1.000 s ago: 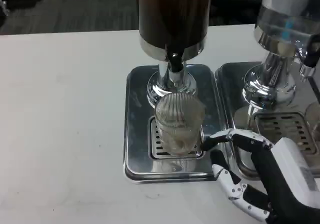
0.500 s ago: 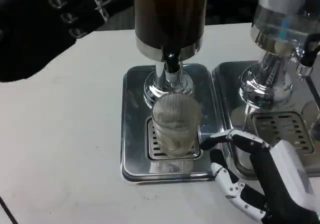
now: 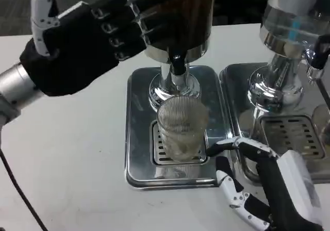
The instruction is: Grasp the cup under the faucet to collect the drink, then remove the cup.
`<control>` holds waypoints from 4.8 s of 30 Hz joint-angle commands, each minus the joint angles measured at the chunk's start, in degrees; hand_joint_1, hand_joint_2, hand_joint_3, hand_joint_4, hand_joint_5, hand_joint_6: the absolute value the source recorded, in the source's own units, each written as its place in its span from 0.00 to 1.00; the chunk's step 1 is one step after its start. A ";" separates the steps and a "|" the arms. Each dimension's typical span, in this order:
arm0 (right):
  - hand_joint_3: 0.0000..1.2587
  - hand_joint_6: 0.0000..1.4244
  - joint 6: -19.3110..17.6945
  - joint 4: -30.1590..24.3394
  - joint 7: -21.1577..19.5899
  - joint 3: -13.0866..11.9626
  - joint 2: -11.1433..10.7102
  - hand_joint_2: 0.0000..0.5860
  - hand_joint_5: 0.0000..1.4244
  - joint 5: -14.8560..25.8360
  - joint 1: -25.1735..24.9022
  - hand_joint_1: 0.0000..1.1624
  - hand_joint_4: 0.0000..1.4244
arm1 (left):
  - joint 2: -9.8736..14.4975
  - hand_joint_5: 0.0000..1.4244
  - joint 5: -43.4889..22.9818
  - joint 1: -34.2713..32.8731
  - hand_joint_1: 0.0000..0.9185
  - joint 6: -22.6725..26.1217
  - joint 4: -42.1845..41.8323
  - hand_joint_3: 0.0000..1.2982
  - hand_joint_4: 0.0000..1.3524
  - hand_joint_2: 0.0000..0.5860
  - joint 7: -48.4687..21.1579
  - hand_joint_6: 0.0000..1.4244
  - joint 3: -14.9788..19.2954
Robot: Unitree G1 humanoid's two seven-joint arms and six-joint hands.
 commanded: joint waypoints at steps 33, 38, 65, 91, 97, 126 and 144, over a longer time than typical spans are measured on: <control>0.47 0.19 1.29 -2.76 0.29 0.16 -1.60 0.87 0.29 0.79 3.06 0.42 0.32 | -8.91 0.00 16.86 -0.79 0.00 -23.84 9.72 0.03 0.00 0.18 3.82 0.00 -3.10; 0.47 0.19 1.25 -2.61 0.19 0.29 -1.32 0.87 0.29 0.97 3.15 0.42 0.32 | -8.61 0.01 18.27 -1.28 0.00 -26.40 10.46 0.04 0.00 0.19 4.12 0.00 -4.14; 0.47 0.19 0.47 -0.78 -0.12 0.14 -1.41 0.87 0.32 1.98 1.33 0.42 0.33 | -5.29 0.01 29.90 -1.17 0.00 -47.27 13.59 0.04 0.00 0.19 11.13 0.00 -11.98; 0.41 0.21 0.90 -2.04 1.00 -0.67 -1.40 0.86 0.31 5.26 1.45 0.42 0.31 | -2.80 0.01 34.36 0.50 0.00 -56.19 13.71 0.05 0.00 0.19 18.23 0.00 -17.23; 0.35 0.23 1.08 -1.96 0.99 -1.55 -0.97 0.76 0.30 7.38 1.04 0.40 0.27 | -2.54 0.01 34.72 0.59 0.00 -56.70 13.71 0.05 0.00 0.19 18.79 0.00 -17.62; 0.00 0.09 8.19 3.99 14.53 -1.93 -0.37 0.38 0.07 22.46 -7.78 0.52 0.02 | -1.10 0.01 35.93 0.78 0.00 -58.21 13.62 0.05 0.00 0.20 21.40 0.00 -18.40; 0.00 0.09 9.68 12.77 17.37 -1.62 1.04 0.39 0.07 25.26 -18.32 0.52 0.02 | -0.59 0.01 35.42 1.51 0.00 -57.67 13.40 0.05 0.00 0.20 21.74 0.00 -18.04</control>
